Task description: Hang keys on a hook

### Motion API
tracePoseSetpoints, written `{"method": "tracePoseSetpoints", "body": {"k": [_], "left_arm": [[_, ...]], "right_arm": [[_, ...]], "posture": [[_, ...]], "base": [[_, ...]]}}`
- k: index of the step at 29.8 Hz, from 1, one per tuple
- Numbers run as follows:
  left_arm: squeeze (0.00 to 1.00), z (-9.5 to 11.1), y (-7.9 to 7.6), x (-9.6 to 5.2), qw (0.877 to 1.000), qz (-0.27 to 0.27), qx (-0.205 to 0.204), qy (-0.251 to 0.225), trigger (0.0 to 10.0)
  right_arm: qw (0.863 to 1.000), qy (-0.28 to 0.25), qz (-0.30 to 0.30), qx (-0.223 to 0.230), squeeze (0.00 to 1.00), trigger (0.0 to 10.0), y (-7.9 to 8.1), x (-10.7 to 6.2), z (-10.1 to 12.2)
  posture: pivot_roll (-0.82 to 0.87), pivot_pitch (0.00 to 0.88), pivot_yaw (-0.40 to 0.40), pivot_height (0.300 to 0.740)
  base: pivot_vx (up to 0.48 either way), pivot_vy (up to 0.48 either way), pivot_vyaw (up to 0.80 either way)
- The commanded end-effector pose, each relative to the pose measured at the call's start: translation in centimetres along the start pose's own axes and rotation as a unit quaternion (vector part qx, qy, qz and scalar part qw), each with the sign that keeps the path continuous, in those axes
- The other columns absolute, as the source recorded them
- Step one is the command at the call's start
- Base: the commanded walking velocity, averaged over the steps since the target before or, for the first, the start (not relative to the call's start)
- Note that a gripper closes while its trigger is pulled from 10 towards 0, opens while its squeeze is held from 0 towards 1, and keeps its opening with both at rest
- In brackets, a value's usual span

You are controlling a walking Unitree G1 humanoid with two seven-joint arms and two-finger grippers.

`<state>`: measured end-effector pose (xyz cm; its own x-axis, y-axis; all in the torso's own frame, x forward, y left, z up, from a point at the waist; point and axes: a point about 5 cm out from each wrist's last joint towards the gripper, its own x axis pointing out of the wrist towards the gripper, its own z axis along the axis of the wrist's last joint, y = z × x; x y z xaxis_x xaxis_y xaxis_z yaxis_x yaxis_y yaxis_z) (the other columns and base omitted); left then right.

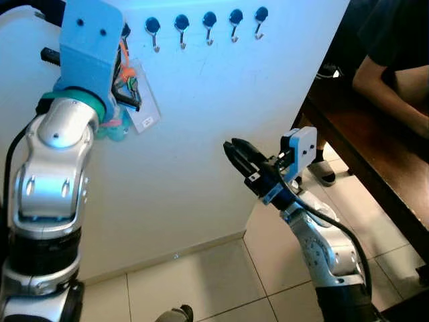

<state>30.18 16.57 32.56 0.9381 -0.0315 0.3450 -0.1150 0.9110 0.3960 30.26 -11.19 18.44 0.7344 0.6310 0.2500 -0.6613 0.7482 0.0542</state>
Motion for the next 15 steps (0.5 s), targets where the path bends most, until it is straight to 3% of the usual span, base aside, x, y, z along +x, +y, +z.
{"method": "tracePoseSetpoints", "body": {"k": [1,11,15], "left_arm": [[0.00,0.5,0.0,-0.3,1.000,0.003,0.016,-0.020,10.0],[0.00,0.9,-0.4,0.0,0.999,0.008,0.031,-0.039,10.0],[0.00,1.3,-1.4,-0.3,0.997,-0.026,0.050,-0.059,10.0]], "right_arm": [[1.000,0.003,-0.003,0.008,0.00,10.0,-0.1,-0.2,-0.2],[1.000,0.004,-0.003,0.005,0.00,10.0,-0.1,-0.3,-0.2],[1.000,0.005,-0.001,0.006,0.00,10.0,-0.1,-0.2,-0.3]], "posture": [[0.13,0.000,0.081,0.740],[0.12,0.000,0.081,0.740],[0.12,0.000,0.081,0.740]], "base": [[0.000,0.000,0.00],[0.000,0.000,0.00],[0.000,0.000,0.00]]}}
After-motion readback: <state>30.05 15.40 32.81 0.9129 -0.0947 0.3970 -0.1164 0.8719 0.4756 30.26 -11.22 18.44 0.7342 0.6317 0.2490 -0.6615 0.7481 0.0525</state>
